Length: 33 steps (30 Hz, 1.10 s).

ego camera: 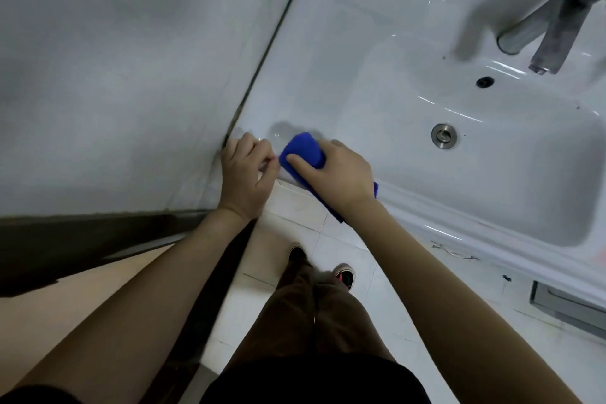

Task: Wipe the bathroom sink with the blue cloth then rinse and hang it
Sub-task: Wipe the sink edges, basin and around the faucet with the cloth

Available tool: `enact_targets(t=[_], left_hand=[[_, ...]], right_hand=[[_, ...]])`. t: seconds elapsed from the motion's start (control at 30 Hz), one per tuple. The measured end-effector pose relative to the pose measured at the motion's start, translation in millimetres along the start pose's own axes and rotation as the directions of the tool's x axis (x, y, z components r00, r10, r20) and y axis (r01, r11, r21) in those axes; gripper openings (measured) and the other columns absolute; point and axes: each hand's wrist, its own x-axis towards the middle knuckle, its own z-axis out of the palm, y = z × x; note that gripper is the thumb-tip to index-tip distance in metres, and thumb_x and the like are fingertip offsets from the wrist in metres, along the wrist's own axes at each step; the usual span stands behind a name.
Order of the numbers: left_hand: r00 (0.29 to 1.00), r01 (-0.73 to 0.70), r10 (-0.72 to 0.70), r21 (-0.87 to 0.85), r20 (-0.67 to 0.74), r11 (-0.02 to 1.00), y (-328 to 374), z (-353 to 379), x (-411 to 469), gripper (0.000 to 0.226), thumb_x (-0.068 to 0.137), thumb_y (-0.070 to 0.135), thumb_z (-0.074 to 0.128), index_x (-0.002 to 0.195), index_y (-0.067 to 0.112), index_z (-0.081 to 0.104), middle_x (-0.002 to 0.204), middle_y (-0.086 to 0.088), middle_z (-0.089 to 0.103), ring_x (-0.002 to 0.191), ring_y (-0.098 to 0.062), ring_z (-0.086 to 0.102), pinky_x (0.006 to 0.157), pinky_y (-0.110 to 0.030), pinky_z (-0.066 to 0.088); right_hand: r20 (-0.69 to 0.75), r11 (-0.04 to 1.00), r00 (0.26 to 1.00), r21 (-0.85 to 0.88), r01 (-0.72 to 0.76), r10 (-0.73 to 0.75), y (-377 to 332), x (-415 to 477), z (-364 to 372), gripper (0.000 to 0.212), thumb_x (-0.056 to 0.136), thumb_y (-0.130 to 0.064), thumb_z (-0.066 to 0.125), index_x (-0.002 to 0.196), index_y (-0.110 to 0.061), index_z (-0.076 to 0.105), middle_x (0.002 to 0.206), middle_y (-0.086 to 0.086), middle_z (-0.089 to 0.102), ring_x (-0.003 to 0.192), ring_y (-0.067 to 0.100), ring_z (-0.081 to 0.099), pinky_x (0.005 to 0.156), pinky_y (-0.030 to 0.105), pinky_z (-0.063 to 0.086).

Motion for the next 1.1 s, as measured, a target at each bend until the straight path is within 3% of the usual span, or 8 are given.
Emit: enact_targets(t=[0.13, 0.3, 0.47, 0.6, 0.77, 0.93, 1.1], left_hand=[[1.000, -0.008, 0.008, -0.001, 0.009, 1.000, 1.5, -5.2, -0.8, 0.018, 0.088, 0.015, 0.054, 0.071, 0.008, 0.053, 0.075, -0.007, 0.047, 0.076, -0.027, 0.041, 0.075, -0.036, 0.031], [0.999, -0.022, 0.023, 0.031, -0.041, 0.999, -1.5, 2.8, -0.8, 0.019, 0.086, 0.017, 0.055, 0.069, 0.009, 0.052, 0.075, -0.005, 0.045, 0.075, -0.029, 0.041, 0.076, -0.036, 0.030], [0.992, -0.019, 0.031, 0.094, -0.125, 0.995, -4.3, 15.3, -2.3, 0.023, 0.089, 0.020, 0.056, 0.070, 0.012, 0.048, 0.078, -0.001, 0.040, 0.081, -0.016, 0.029, 0.073, -0.032, 0.027], [0.992, -0.044, 0.061, 0.155, -0.108, 0.987, -6.8, 14.2, -2.0, 0.026, 0.091, 0.026, 0.056, 0.072, 0.012, 0.046, 0.080, -0.008, 0.044, 0.080, -0.026, 0.038, 0.075, -0.032, 0.026], [0.998, -0.011, 0.023, 0.178, -0.066, 0.984, 0.3, 9.6, -3.1, 0.029, 0.092, 0.030, 0.053, 0.074, 0.007, 0.048, 0.083, -0.014, 0.046, 0.084, -0.034, 0.045, 0.077, -0.033, 0.026], [0.998, 0.037, -0.027, 0.172, -0.058, 0.984, 5.4, 11.5, -2.3, 0.032, 0.090, 0.034, 0.052, 0.073, 0.007, 0.048, 0.083, -0.007, 0.040, 0.087, -0.025, 0.034, 0.073, -0.030, 0.021], [0.997, 0.067, -0.058, 0.185, -0.054, 0.980, 8.2, 12.9, -2.4, 0.033, 0.089, 0.035, 0.049, 0.074, 0.006, 0.048, 0.084, -0.011, 0.041, 0.088, -0.025, 0.032, 0.074, -0.035, 0.026]], right_hand=[[-0.036, 1.000, 0.999, 0.001, -0.013, 0.013, 39.0, -26.4, -17.3, 0.045, 0.085, -0.071, 0.045, 0.077, -0.028, 0.055, 0.070, -0.007, 0.053, 0.057, 0.009, 0.053, 0.052, 0.029, 0.043], [-0.091, 0.983, 0.979, -0.014, -0.184, 0.182, 108.1, -68.9, -49.8, 0.046, 0.086, -0.067, 0.046, 0.073, -0.024, 0.055, 0.068, -0.005, 0.055, 0.059, 0.015, 0.055, 0.056, 0.033, 0.048], [-0.086, 0.996, 0.993, -0.026, -0.085, 0.082, 58.5, -36.4, -21.9, 0.044, 0.085, -0.067, 0.047, 0.065, -0.028, 0.044, 0.067, -0.005, 0.050, 0.056, 0.016, 0.051, 0.051, 0.029, 0.032], [-0.035, 0.999, 0.999, 0.039, -0.017, 0.019, 35.2, -19.8, -8.7, 0.043, 0.086, -0.068, 0.046, 0.070, -0.028, 0.048, 0.069, -0.005, 0.051, 0.057, 0.016, 0.052, 0.048, 0.027, 0.030], [-0.089, 0.998, 0.994, -0.009, -0.067, 0.066, 126.5, -68.5, -48.0, 0.047, 0.085, -0.071, 0.042, 0.070, -0.027, 0.048, 0.074, -0.003, 0.056, 0.064, 0.021, 0.054, 0.056, 0.031, 0.039], [-0.154, 0.982, 0.970, 0.013, -0.187, 0.187, 202.0, -109.0, -78.2, 0.049, 0.085, -0.069, 0.044, 0.062, -0.025, 0.045, 0.063, -0.005, 0.054, 0.055, 0.014, 0.052, 0.048, 0.027, 0.033], [-0.137, 0.989, 0.980, 0.018, -0.146, 0.147, 149.2, -79.3, -54.4, 0.046, 0.083, -0.067, 0.045, 0.063, -0.025, 0.047, 0.065, -0.005, 0.052, 0.054, 0.013, 0.051, 0.048, 0.026, 0.033]])
